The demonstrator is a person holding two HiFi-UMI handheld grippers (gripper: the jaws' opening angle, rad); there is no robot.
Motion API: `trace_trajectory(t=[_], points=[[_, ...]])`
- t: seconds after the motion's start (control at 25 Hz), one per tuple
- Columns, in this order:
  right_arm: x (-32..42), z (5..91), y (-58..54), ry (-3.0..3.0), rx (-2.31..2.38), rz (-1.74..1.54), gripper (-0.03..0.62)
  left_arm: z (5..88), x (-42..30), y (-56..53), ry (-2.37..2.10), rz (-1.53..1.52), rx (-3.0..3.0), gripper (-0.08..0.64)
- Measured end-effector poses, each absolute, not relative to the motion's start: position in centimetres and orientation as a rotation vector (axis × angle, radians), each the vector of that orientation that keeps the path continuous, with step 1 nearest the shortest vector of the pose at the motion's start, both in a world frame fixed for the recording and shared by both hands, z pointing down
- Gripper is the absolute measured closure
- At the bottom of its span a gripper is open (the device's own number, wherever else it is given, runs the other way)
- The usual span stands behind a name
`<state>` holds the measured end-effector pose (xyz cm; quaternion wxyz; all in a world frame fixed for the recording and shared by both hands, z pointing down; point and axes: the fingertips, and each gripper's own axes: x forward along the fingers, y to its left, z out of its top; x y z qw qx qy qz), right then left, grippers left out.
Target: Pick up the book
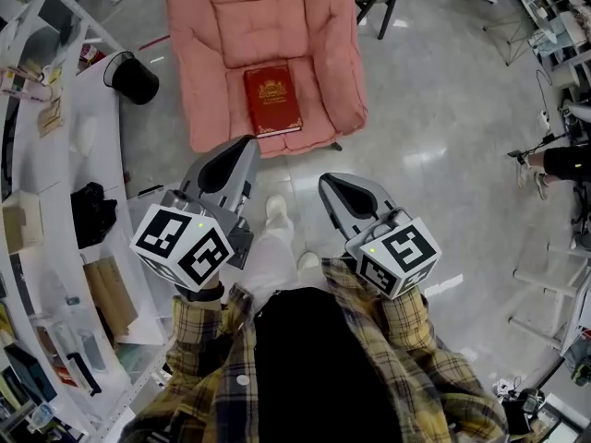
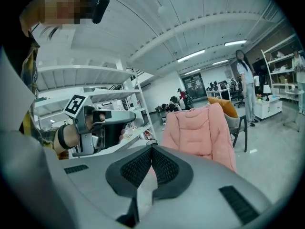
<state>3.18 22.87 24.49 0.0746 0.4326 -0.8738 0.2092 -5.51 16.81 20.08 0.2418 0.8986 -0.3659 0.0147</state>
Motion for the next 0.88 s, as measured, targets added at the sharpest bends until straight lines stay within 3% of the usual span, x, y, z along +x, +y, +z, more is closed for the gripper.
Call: trace_trajectory(t=[0.88], points=[[3.8,27.4,9.6,-2.511,1.369,0.759,0.575,24.1,-4.4,3.1,-0.877,0.132,2.403,0.557]])
